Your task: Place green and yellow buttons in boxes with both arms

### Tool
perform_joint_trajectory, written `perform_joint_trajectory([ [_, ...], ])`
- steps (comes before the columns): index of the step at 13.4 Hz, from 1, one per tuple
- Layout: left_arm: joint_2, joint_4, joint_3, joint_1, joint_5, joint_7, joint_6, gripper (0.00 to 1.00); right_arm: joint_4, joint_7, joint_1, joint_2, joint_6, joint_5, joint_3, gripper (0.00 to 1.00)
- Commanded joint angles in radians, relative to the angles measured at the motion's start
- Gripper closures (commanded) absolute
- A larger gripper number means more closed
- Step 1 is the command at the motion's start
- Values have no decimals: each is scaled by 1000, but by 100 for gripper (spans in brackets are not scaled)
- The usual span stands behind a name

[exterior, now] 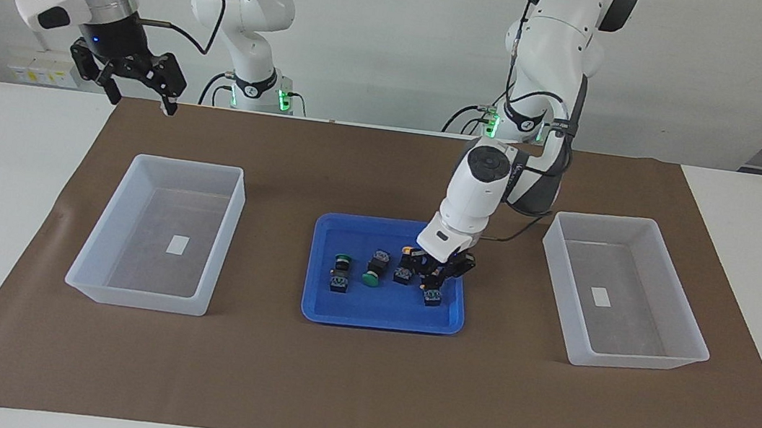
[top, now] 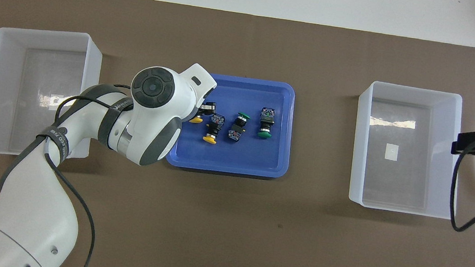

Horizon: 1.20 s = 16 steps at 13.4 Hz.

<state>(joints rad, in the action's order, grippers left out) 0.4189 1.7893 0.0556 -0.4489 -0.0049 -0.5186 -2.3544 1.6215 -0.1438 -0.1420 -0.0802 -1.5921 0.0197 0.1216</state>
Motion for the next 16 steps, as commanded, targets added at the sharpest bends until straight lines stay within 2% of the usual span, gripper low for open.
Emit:
perform_joint_trajectory([
  [1, 27, -152, 0, 38, -10, 6, 159, 100, 17, -42, -11, -7, -46, -17, -7, 0],
  [3, 12, -206, 4, 87, -10, 11, 242, 100, 23, -141, -66, 0, -90, -18, -7, 0],
  [5, -28, -238, 4, 151, -9, 40, 328, 100, 29, -259, -116, 49, -173, -50, -8, 0],
  [9, -63, -284, 7, 326, -29, 254, 443, 100, 28, -413, -232, 198, -412, -92, -10, 0],
  [12, -81, -281, 4, 452, -47, 458, 455, 100, 0, -600, -353, 376, -634, -81, -10, 0],
  [14, -104, -239, -7, 505, -52, 583, 437, 100, -3, -704, -408, 482, -773, -83, -10, 0],
  [16, -152, -103, -8, 533, -52, 629, 324, 100, -5, -740, -462, 552, -804, -76, -11, 0],
])
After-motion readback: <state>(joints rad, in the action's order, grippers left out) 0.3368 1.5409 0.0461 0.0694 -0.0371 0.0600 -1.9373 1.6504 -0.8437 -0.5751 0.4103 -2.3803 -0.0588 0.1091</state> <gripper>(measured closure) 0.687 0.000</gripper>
